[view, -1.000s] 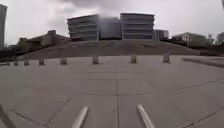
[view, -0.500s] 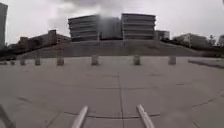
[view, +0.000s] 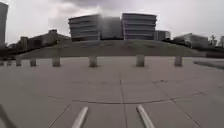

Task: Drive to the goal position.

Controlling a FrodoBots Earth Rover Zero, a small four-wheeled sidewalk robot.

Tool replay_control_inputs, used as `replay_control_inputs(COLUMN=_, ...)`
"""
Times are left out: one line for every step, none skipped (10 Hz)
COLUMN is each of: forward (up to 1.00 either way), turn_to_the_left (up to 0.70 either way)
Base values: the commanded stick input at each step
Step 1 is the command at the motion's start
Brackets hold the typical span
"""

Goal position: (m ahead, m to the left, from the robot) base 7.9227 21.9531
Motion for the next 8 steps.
replay_control_inputs(forward=1.0, turn_to_the_left=-0.27)
replay_control_inputs(forward=1.0, turn_to_the_left=-0.27)
replay_control_inputs(forward=1.0, turn_to_the_left=-0.27)
replay_control_inputs(forward=1.0, turn_to_the_left=-0.27)
replay_control_inputs(forward=1.0, turn_to_the_left=-0.27)
replay_control_inputs(forward=1.0, turn_to_the_left=-0.27)
replay_control_inputs(forward=1.0, turn_to_the_left=-0.27)
replay_control_inputs(forward=1.0, turn_to_the_left=-0.27)
